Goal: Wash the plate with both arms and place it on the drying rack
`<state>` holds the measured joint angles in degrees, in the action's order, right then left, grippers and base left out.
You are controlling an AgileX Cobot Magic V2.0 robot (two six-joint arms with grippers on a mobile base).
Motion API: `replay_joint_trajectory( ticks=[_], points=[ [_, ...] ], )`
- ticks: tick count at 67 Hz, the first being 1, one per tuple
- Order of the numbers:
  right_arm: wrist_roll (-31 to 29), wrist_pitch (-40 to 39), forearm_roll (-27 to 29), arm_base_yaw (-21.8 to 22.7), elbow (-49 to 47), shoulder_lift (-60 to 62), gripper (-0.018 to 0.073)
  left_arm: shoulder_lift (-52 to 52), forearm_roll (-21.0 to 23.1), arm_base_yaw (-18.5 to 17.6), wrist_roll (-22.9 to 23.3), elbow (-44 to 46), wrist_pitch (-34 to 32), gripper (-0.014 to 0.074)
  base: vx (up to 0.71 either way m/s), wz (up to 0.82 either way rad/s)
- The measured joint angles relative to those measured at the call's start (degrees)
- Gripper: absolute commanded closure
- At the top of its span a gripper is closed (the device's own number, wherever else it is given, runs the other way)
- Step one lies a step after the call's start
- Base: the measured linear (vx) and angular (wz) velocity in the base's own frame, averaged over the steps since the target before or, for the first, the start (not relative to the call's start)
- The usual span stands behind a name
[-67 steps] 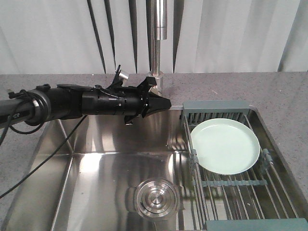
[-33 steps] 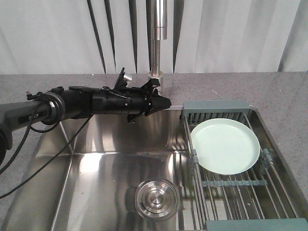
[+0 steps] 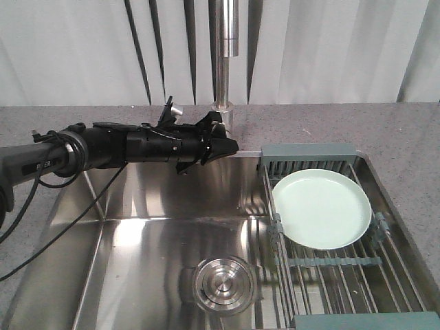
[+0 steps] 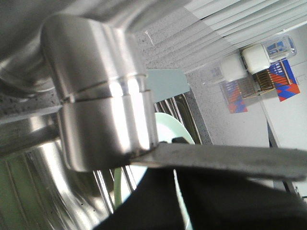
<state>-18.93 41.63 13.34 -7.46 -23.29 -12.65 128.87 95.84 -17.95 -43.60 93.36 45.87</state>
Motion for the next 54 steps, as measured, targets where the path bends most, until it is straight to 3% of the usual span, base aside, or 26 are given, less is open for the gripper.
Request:
replay_joint_trajectory(
  ticks=[22, 54],
  points=[
    [0.0, 0.0, 0.0, 0.0, 0.0, 0.0, 0.0564, 1.65, -2.56, 0.24, 0.55, 4.89, 2.37, 0.0603, 0.0, 0.0],
    [0.0, 0.0, 0.0, 0.0, 0.0, 0.0, 0.0564, 2.46, -2.47, 0.24, 3.39, 11.27, 4.59, 0.0603, 0.0, 0.0]
  ],
)
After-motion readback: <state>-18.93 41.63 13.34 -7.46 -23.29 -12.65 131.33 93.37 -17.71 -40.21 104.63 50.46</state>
